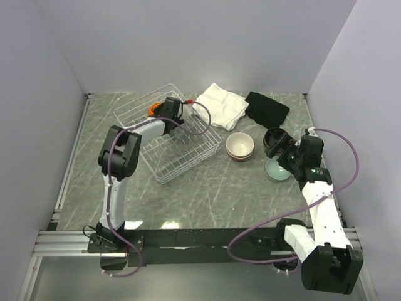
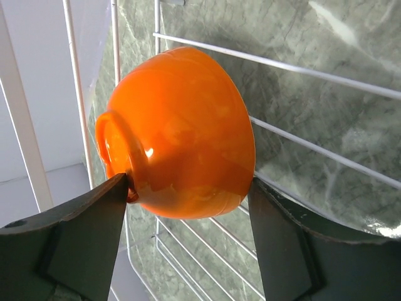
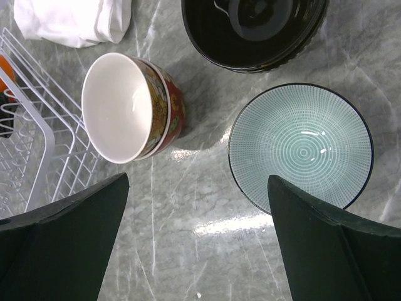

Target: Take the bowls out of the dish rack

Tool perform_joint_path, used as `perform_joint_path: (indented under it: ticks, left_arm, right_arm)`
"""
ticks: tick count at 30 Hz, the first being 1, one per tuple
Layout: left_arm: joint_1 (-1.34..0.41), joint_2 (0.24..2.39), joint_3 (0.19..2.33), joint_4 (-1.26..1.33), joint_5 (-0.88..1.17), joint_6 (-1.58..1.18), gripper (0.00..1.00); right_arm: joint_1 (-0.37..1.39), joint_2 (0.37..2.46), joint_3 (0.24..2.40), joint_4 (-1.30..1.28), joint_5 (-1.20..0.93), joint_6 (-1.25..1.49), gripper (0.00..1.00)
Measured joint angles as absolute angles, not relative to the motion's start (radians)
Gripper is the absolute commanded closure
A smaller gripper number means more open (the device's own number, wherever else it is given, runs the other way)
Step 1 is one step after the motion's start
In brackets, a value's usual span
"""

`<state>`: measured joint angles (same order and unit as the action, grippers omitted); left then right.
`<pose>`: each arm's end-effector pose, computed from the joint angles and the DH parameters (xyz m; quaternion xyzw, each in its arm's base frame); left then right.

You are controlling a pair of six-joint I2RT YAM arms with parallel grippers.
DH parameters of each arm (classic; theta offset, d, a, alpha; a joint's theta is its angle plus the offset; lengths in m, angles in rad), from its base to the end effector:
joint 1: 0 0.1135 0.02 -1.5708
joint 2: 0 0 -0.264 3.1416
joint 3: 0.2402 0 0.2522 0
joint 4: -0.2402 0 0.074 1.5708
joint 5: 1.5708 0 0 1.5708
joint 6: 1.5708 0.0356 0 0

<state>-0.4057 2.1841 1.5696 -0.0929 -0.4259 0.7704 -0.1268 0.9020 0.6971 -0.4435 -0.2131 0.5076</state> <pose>0.4538 -0.1789 0.1680 0.4189 0.7877 0.2629 0.3674 0.1945 -0.0172 0.2638 0.2328 0.8608 0.1773 0.4165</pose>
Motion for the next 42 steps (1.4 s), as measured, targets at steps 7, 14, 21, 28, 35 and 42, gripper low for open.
perform_joint_path:
  ticks: [7, 14, 21, 28, 35, 42]
  left_arm:
    - [-0.407, 2.160, 1.559, -0.101, -0.417, 0.754, 0.38]
    - [-0.408, 2.112, 1.559, -0.170, -0.391, 0.711, 0.46]
    - [-0.409, 2.074, 1.559, -0.226, -0.354, 0.656, 0.57]
    - [-0.409, 2.025, 1.559, -0.266, -0.311, 0.579, 0.66]
    - [-0.397, 1.970, 1.559, -0.280, -0.255, 0.450, 0.75]
    - [-0.376, 1.922, 1.560, -0.302, -0.215, 0.307, 0.82]
  right_arm:
    - [-0.126, 0.902, 0.697, -0.430, -0.227, 0.512, 0.00]
    - [-0.127, 0.901, 0.693, -0.412, -0.238, 0.526, 0.00]
    - [-0.127, 0.898, 0.693, -0.411, -0.254, 0.534, 0.00]
    - [-0.127, 0.888, 0.693, -0.409, -0.270, 0.533, 0.00]
    - [-0.120, 0.881, 0.685, -0.373, -0.341, 0.533, 0.01]
    - [-0.080, 0.878, 0.678, -0.331, -0.421, 0.526, 0.01]
